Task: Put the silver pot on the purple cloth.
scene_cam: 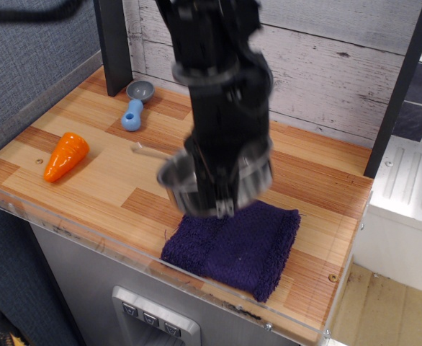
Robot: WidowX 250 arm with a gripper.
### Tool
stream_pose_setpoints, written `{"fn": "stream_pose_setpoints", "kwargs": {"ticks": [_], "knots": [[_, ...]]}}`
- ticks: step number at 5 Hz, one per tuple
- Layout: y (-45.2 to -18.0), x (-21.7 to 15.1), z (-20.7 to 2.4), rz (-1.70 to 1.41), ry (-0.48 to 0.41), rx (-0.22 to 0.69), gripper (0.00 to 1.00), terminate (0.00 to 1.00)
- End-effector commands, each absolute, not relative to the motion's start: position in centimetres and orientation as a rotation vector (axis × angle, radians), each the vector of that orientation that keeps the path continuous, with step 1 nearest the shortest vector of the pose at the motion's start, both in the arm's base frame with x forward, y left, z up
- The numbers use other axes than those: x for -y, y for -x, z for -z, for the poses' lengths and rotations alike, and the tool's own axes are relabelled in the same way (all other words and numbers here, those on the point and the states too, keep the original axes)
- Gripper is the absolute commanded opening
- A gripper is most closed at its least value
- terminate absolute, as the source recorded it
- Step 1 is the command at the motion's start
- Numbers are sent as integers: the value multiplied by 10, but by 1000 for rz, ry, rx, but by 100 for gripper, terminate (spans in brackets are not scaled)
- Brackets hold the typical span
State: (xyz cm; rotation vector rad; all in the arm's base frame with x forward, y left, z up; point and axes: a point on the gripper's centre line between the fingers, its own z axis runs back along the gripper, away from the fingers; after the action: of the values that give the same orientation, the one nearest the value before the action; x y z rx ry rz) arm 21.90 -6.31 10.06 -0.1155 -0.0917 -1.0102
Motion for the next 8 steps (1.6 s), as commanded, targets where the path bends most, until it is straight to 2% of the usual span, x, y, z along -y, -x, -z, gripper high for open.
{"fn": "stream_pose_setpoints", "kwargs": {"ticks": [1, 3, 4, 5, 6, 7, 8], "knots": [[-207, 63, -78, 1051, 104, 56, 0, 0], [-209, 61, -53, 1051, 108, -4, 0, 0], [-207, 63, -56, 1060, 137, -26, 100, 0], [-205, 49, -85, 1000, 178, 31, 100, 0], [-206, 0, -115, 752, 157, 63, 100, 0], [-207, -46, -136, 505, 97, 92, 100, 0], [-201, -93, -141, 283, 58, 120, 100, 0]]}}
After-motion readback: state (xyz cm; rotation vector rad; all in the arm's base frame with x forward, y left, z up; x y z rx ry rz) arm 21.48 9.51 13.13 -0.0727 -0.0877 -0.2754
